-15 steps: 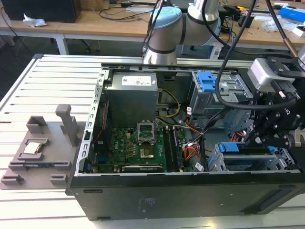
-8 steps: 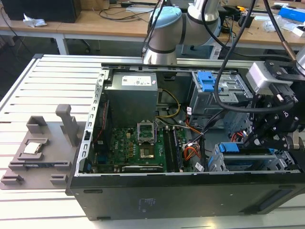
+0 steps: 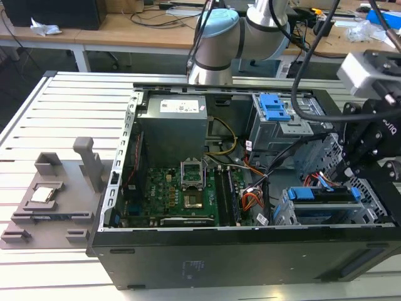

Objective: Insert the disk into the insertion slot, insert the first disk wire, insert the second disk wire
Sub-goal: 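Insert the second disk wire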

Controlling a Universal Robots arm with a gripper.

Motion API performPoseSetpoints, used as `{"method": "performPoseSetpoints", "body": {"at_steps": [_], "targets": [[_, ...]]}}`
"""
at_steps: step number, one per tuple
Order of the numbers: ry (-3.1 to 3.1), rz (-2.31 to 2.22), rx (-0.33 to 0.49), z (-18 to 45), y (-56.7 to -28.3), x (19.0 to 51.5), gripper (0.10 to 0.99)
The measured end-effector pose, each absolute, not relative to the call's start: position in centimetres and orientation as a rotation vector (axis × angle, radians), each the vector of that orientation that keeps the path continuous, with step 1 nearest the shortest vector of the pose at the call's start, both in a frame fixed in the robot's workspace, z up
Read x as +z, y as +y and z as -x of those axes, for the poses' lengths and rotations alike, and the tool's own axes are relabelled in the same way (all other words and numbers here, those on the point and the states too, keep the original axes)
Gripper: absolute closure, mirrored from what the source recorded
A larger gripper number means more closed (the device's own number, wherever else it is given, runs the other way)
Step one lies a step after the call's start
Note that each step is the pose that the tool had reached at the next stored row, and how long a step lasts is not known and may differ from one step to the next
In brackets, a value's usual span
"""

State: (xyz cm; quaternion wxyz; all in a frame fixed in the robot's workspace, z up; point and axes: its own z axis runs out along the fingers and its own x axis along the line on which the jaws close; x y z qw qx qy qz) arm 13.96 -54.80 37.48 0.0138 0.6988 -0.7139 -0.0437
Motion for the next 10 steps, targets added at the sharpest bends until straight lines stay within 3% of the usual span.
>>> {"method": "performPoseSetpoints", "body": {"at_steps": [1,10], "targets": [[-2.223,-2.176,-0.136,-13.96,-54.78,37.83,0.980],[-2.223,-2.176,-0.136,-13.96,-54.78,38.48,0.980]]}}
